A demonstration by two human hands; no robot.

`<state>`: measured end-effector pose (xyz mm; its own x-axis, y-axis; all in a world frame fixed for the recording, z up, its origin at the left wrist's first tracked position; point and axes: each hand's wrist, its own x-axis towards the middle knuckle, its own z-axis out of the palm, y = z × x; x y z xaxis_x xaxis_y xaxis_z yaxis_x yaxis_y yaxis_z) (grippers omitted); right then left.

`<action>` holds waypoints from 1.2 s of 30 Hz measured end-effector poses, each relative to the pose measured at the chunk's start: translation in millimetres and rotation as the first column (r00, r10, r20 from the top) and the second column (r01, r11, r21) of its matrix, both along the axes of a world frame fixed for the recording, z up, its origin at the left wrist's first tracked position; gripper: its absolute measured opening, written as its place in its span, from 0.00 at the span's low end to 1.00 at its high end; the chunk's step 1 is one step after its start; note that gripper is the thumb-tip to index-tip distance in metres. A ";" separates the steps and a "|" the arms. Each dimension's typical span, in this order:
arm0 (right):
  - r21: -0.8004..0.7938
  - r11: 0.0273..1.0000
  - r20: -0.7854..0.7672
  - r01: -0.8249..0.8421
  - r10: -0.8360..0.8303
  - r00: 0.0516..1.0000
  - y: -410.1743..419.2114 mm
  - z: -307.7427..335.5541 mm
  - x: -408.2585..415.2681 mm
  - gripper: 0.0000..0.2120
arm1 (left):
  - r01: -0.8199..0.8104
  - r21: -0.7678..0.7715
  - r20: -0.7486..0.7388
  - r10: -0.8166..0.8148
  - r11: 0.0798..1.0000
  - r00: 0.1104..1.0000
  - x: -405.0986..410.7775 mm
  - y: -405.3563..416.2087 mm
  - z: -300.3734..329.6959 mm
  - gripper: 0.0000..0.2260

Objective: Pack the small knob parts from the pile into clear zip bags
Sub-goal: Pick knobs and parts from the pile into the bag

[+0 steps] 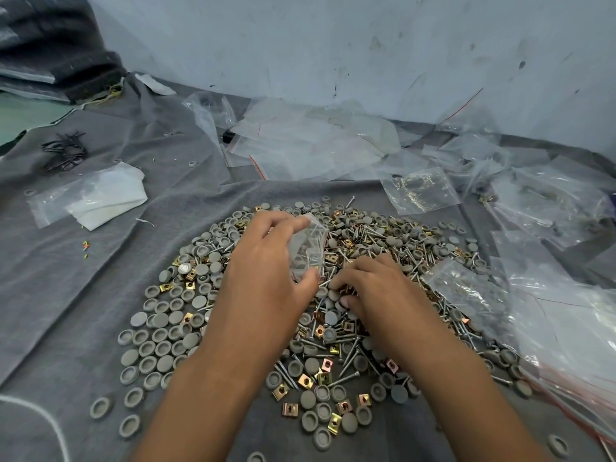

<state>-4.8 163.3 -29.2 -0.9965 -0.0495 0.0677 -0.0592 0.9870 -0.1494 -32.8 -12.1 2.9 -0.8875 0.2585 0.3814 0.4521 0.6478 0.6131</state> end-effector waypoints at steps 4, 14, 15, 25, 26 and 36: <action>0.081 0.996 0.049 -0.045 0.041 0.998 7.4 -5.8 -1.4 0.29 | -0.002 0.002 0.004 0.002 1.000 1.000 -0.1 -1.4 0.0 0.27; 0.006 1.000 0.017 -0.020 0.019 1.000 10.2 -3.1 -2.0 0.11 | 0.002 0.001 0.001 -0.002 1.000 1.000 -0.5 -1.3 -0.9 0.26; 0.005 1.000 0.013 -0.021 0.021 1.000 10.4 -3.0 -1.9 0.09 | 0.000 0.001 0.001 0.000 1.000 1.000 -0.5 -1.3 -1.0 0.26; -0.614 0.787 -0.030 0.057 -0.096 0.995 21.0 11.8 -4.5 0.07 | -0.007 -0.001 0.007 0.007 1.000 1.000 -0.5 -2.1 0.2 0.26; -0.667 0.742 -0.029 0.061 -0.108 0.994 23.3 14.8 -4.3 0.06 | -0.006 -0.004 0.006 0.006 1.000 1.000 -0.5 -2.2 0.0 0.26; -0.345 0.898 -0.044 0.272 -0.305 0.951 35.0 11.1 -0.8 0.02 | -0.008 -0.012 0.012 0.008 1.000 1.000 0.2 -1.0 0.4 0.26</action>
